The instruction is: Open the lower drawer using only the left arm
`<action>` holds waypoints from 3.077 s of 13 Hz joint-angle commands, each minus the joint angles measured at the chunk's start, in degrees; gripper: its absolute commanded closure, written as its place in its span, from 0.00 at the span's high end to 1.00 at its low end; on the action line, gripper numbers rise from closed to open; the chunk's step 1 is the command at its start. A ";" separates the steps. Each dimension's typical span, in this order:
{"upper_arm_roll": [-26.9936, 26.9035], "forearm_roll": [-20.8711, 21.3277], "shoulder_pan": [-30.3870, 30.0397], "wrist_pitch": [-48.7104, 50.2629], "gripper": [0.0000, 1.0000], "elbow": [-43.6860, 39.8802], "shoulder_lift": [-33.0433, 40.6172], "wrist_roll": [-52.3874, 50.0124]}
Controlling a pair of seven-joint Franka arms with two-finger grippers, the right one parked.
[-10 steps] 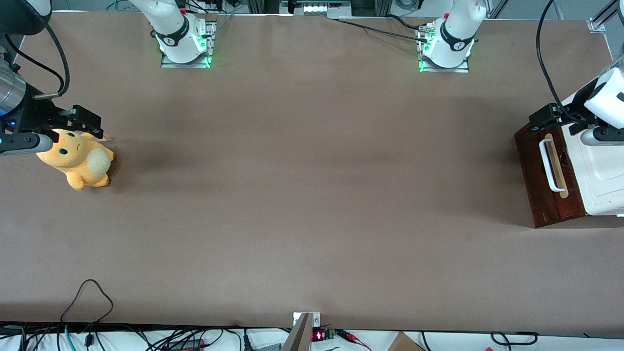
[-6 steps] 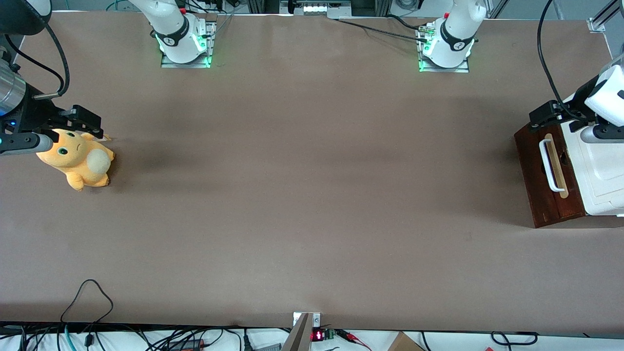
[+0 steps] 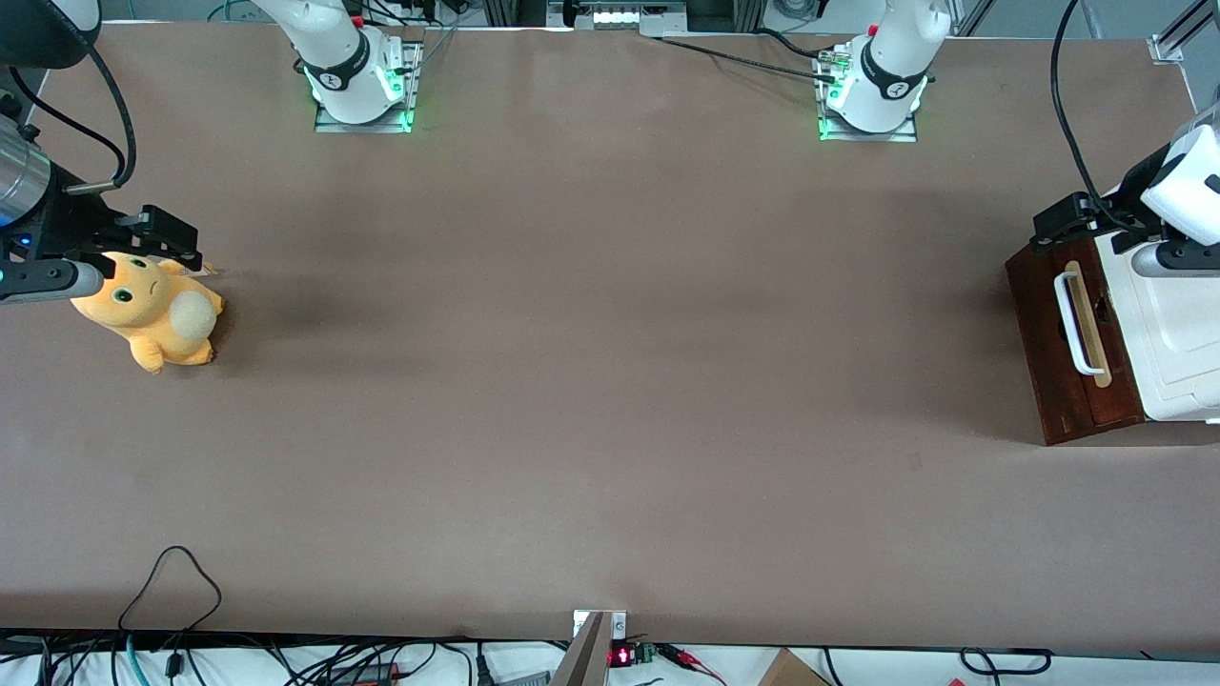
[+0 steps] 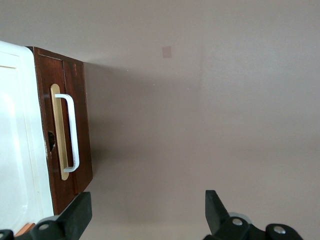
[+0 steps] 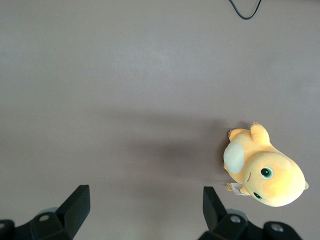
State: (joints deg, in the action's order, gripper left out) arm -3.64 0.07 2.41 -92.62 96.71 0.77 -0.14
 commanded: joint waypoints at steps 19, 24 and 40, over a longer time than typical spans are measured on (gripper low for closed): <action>18.12 41.12 -0.66 6.21 1.00 5.32 -8.40 -24.08; 25.34 57.04 -1.10 11.49 0.98 14.19 -16.84 -45.61; 16.91 81.76 -1.80 12.28 0.96 25.72 -34.96 -65.78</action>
State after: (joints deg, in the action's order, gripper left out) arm 13.54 80.15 -0.40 -82.65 122.96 -32.24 -63.18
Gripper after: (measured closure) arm 0.035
